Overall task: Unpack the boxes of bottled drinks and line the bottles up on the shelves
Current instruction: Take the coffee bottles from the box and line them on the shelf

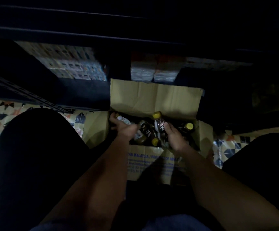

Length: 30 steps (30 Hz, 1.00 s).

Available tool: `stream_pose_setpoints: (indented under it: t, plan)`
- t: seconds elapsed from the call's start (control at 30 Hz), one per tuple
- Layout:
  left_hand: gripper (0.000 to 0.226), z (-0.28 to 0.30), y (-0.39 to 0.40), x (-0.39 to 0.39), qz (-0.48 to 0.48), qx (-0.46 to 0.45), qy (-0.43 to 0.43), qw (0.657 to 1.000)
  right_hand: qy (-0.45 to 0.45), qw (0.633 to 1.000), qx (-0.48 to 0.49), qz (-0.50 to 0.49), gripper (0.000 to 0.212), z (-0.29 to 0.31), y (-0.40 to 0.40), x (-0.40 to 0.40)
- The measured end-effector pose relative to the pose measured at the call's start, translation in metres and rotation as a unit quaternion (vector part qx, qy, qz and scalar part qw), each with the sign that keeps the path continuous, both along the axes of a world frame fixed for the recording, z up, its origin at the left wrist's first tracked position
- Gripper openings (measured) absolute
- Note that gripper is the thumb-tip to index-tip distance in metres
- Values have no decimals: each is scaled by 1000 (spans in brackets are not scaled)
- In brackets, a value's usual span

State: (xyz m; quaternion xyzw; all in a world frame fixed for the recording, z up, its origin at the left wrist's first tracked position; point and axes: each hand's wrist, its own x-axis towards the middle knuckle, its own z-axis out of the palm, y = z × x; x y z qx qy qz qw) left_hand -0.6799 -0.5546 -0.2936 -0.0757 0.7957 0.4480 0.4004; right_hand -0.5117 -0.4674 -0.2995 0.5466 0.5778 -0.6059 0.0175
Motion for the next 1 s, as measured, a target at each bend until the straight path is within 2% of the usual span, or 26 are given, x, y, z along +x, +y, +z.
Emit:
stream_pose_setpoints:
  t: [0.1,0.2,0.27,0.37,0.47,0.53,0.63,0.77,1.0]
  plan:
    - [98,-1,-1,-2,20,32,-59,998,51,992,-88,-75,93,-15,5,4]
    - [89,-3,-2,-1,35,47,-76,995,61,990,-119,-43,102,-3,6,2]
    - [88,-6,-2,-2,33,46,-85,995,69,994,-80,-18,90,3,6,-1]
    - [83,-8,-3,-1,-11,31,-79,996,72,997,-33,4,58,3,6,-5]
    - [62,-7,-4,0,-24,52,-70,996,78,997,-14,12,44,7,11,-10]
    - [64,-4,-4,0,-31,66,-61,995,60,998,2,-18,35,5,12,-12]
    - [57,-1,-2,1,-103,81,-33,991,44,996,4,-72,28,3,12,-16]
    - [52,7,7,11,-251,94,30,963,56,993,8,-105,24,14,11,-19]
    - [47,49,16,13,-237,133,86,959,79,989,19,-126,19,67,6,-19]
